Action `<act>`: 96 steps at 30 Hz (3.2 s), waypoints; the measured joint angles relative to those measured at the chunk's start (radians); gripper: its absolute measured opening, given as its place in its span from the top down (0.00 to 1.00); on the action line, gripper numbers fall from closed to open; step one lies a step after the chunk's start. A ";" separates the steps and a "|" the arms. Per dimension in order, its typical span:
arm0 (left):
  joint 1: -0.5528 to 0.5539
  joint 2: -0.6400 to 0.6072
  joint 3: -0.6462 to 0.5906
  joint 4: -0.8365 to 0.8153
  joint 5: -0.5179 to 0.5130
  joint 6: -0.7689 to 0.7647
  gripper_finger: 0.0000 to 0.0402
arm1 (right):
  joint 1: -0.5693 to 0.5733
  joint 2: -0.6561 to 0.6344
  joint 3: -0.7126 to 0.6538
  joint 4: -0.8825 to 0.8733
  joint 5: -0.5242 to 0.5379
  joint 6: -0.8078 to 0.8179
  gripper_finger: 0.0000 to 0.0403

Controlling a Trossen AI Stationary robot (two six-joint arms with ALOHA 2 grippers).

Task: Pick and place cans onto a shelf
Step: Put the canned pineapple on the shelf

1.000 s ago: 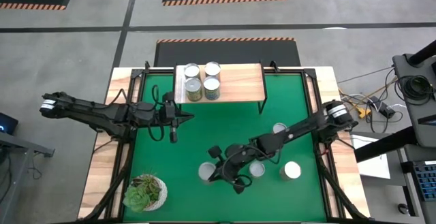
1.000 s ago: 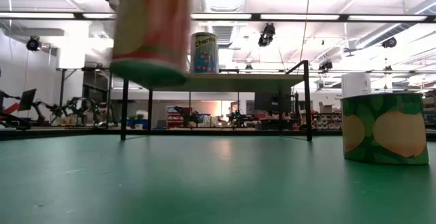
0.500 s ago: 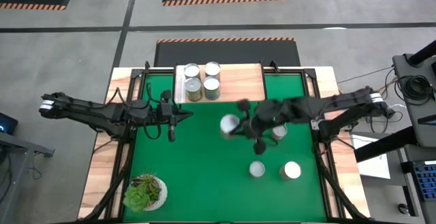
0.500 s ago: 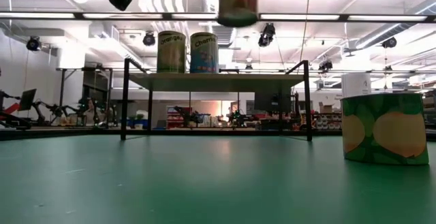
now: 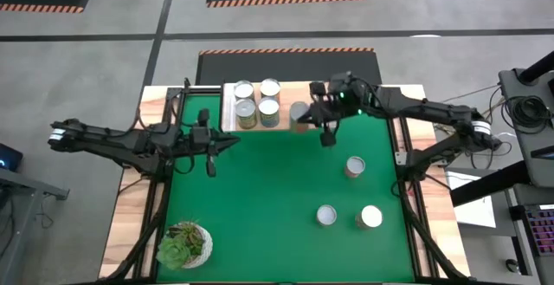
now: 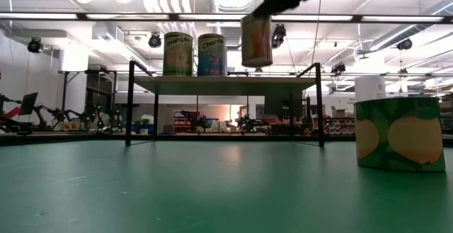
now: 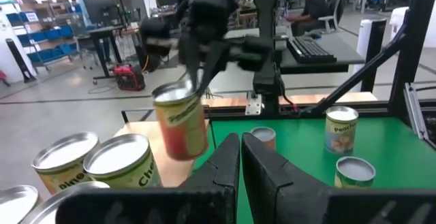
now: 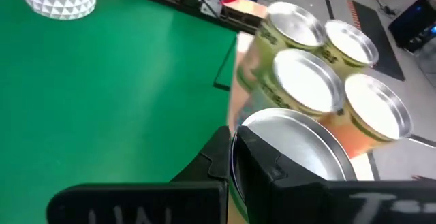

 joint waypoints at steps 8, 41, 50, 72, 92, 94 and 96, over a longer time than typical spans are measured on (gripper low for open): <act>0.000 -0.018 0.000 -0.009 0.000 0.014 1.00 | -0.122 0.043 -0.036 0.061 -0.101 -0.022 0.98; 0.000 -0.015 0.000 -0.010 0.000 0.051 1.00 | -0.129 0.105 0.118 -0.003 -0.008 0.172 0.96; 0.000 -0.015 0.001 -0.012 0.000 0.050 1.00 | -0.130 0.153 0.127 -0.108 -0.010 0.086 0.97; 0.000 -0.016 0.000 -0.037 0.000 0.045 1.00 | -0.139 0.147 0.317 -0.541 0.217 0.042 0.97; 0.000 -0.016 0.001 -0.037 0.000 0.045 1.00 | -0.147 0.253 0.295 -0.337 0.304 -0.037 0.97; 0.000 -0.016 0.001 -0.037 0.000 0.045 1.00 | -0.147 0.253 0.295 -0.331 0.303 -0.037 0.97; 0.000 -0.016 0.002 -0.037 0.000 0.045 1.00 | -0.147 0.252 0.295 -0.324 0.302 -0.033 0.97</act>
